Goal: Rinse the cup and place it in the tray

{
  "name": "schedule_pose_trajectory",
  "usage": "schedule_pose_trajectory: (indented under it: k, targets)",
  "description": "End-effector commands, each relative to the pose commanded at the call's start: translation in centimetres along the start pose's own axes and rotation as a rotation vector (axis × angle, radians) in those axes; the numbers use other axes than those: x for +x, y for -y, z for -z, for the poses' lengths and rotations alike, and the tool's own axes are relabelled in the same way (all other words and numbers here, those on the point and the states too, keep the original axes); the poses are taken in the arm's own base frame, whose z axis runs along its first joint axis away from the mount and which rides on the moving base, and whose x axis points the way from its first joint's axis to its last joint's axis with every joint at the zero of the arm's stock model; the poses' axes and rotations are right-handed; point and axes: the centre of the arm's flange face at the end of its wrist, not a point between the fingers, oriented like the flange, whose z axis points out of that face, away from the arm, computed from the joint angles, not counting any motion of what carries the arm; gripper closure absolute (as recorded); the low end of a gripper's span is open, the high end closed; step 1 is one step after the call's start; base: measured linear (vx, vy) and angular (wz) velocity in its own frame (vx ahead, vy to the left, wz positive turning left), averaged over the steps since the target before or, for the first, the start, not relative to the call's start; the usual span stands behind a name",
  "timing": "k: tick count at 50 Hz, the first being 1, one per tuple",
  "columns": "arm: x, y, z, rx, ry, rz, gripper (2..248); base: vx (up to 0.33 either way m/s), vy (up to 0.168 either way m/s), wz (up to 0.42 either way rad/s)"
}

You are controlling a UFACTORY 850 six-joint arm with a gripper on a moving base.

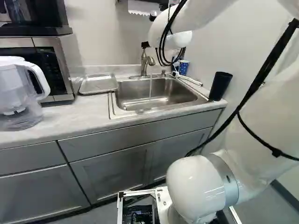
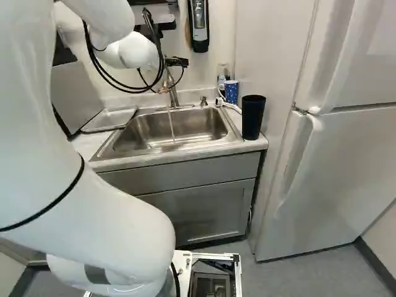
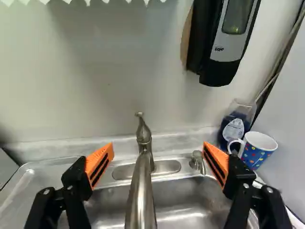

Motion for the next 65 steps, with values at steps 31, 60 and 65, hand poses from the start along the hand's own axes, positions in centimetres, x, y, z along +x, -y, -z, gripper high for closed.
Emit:
schedule_pose_trajectory:
  k: [31,60,65]
  targets:
    - [-3.2,0.9,1.9,0.018,0.310,0.008,3,0.000,0.000,0.000]
    - [-5.7,0.8,3.1,0.017,0.615,0.010,3,0.000,0.000,0.000]
    - [-6.0,0.8,3.4,0.017,0.667,0.011,3,0.000,0.000,0.000]
